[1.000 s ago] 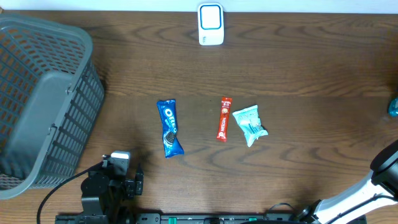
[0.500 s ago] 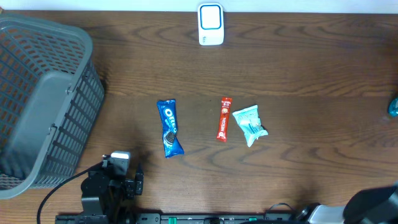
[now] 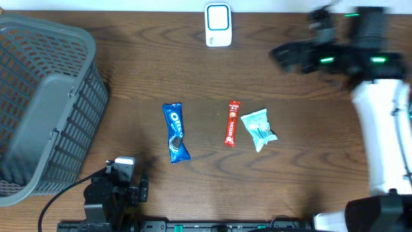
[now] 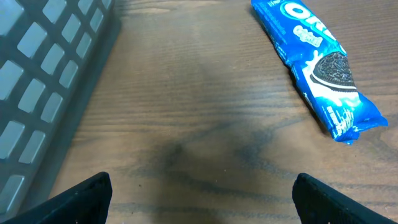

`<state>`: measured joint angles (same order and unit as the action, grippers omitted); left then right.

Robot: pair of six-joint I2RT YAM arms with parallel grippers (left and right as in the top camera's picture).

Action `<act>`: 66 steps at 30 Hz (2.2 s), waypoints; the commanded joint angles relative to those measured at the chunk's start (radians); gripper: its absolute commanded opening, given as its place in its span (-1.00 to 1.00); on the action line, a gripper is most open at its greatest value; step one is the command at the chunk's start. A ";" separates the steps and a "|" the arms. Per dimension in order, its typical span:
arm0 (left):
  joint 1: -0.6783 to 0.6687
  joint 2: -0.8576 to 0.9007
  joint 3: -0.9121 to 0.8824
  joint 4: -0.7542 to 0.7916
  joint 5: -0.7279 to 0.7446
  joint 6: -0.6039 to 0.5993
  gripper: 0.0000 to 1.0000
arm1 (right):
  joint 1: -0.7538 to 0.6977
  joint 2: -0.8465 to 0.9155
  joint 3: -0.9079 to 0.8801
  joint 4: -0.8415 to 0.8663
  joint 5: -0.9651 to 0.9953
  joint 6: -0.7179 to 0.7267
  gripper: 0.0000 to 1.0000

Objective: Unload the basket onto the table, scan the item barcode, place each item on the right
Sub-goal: 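Reach the right gripper to the mint tissue pack and grasp it, then lift the tissue pack with the right gripper and hold it at the scanner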

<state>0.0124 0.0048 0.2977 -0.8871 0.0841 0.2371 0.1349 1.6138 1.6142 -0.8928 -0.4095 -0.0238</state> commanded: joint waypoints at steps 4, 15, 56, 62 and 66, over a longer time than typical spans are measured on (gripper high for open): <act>0.004 0.000 -0.002 -0.002 0.010 0.009 0.86 | 0.398 0.102 -0.008 -0.113 0.838 0.207 0.91; 0.004 0.000 -0.002 -0.003 0.010 0.010 0.86 | 0.581 0.430 -0.008 -0.367 0.962 0.406 0.56; 0.004 0.000 -0.002 -0.003 0.010 0.009 0.87 | 0.484 0.430 0.152 -0.609 -0.048 -0.110 -0.98; 0.004 0.000 -0.002 -0.003 0.010 0.009 0.86 | 0.380 0.433 0.127 -0.701 -0.463 -0.437 -0.98; 0.004 0.000 -0.002 -0.002 0.010 0.009 0.86 | 0.324 0.434 0.043 -0.656 -0.682 -0.575 -0.98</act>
<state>0.0124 0.0044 0.2977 -0.8871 0.0845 0.2371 0.4973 2.0556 1.7184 -1.5738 -0.7650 -0.3904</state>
